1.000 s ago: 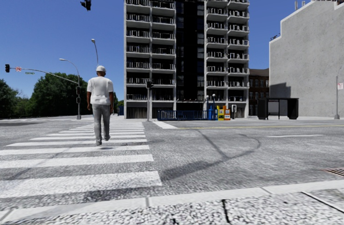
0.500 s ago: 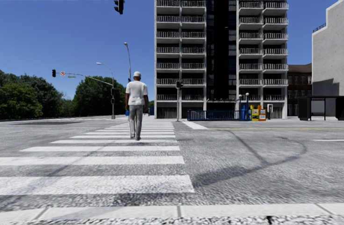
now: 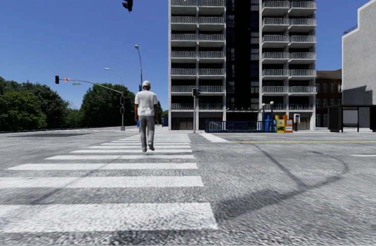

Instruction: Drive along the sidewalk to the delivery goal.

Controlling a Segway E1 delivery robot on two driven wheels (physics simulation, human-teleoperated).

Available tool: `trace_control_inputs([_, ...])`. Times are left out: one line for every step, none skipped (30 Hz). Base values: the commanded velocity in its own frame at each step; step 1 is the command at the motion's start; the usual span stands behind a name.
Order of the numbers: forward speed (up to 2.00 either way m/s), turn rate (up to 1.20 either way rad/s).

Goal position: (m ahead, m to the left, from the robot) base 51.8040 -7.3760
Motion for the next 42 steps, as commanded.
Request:
trace_control_inputs([0.83,0.65])
trace_control_inputs([0.83,1.07])
trace_control_inputs([0.83,1.13])
trace_control_inputs([0.83,1.2])
trace_control_inputs([0.83,1.2])
trace_control_inputs([0.83,1.2])
trace_control_inputs([0.83,1.2])
trace_control_inputs([0.83,1.2])
trace_control_inputs([0.83,1.2])
trace_control_inputs([0.83,1.2])
trace_control_inputs([0.83,1.2])
trace_control_inputs([0.83,1.2])
trace_control_inputs([0.83,1.2])
trace_control_inputs([0.83,1.2])
trace_control_inputs([0.83,1.2])
trace_control_inputs([0.83,1.2])
trace_control_inputs([0.83,0.17])
trace_control_inputs([0.83,0.0])
trace_control_inputs([0.83,0.0])
trace_control_inputs([0.83,0.0])
trace_control_inputs([0.83,0.0])
trace_control_inputs([0.83,0.0])
trace_control_inputs([0.83,0.0])
trace_control_inputs([0.83,0.0])
trace_control_inputs([0.83,0.0])
trace_control_inputs([0.83,0.0])
trace_control_inputs([0.84,0.0])
trace_control_inputs([0.84,0.0])
trace_control_inputs([0.84,0.0])
trace_control_inputs([0.84,0.0])
trace_control_inputs([0.84,-0.06])
trace_control_inputs([0.84,-0.33])
trace_control_inputs([0.84,-0.58])
trace_control_inputs([0.84,-0.78])
trace_control_inputs([0.84,-0.94])
trace_control_inputs([0.84,-0.99])
trace_control_inputs([0.84,-1.08])
trace_control_inputs([0.84,-1.08])
trace_control_inputs([0.84,-1.2])
trace_control_inputs([0.84,-1.2])
trace_control_inputs([0.84,-1.2])
trace_control_inputs([0.84,-1.2])
